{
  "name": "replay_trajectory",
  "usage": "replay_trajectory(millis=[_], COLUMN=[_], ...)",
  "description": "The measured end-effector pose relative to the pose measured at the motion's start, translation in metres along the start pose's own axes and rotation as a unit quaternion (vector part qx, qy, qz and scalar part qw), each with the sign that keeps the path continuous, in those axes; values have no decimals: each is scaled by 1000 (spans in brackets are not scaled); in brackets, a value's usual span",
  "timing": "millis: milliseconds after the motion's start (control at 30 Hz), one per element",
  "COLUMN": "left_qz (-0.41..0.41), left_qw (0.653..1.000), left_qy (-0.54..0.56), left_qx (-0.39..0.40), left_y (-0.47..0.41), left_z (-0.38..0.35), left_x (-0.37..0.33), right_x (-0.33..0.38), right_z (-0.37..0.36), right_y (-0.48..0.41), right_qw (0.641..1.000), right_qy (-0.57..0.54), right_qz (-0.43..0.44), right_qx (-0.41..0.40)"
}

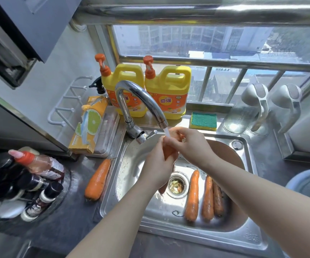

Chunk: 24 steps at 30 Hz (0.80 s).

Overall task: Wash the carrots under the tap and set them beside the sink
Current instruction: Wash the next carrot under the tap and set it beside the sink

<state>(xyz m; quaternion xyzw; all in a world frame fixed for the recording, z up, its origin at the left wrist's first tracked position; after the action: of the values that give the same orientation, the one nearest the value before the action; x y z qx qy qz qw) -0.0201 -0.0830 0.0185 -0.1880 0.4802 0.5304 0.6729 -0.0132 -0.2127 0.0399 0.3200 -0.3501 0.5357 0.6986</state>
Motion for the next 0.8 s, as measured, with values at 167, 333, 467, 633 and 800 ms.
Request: replay_trajectory(millis=[167,333,467,633,800], left_qz=[-7,-23,-29,-48,-46], left_qw=[1000,1000,999,999,998], left_qy=[-3,-5,2,3,41], left_qx=[-3,-15,-30,9,-4], left_y=[-1,-1,0,-6,-7], left_z=[3,5,11,3,-3], left_x=[4,-1,0,-1,-4], right_x=[7,8,1,-4,-3], right_z=[-13,-5,-8,-3,7], right_y=[6,3,-1,4,0], right_qw=[996,1000,997,998,999], right_qy=[35,-10,-34,-26,-30], right_qz=[25,17,14,18,-3], right_qx=[79,7,69,46,-27])
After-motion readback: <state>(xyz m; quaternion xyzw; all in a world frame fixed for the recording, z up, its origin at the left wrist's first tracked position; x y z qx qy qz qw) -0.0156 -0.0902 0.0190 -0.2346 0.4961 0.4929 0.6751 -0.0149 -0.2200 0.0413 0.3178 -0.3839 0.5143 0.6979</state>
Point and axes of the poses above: each hand's wrist, its own y-axis away from the middle knuckle, its own z-axis out of the back of the hand, x = y × z, the point moved 10 cm from there along -y, towards the middle knuckle, and after that the axes turned 1 degree about -y, right-handed, at the moved point
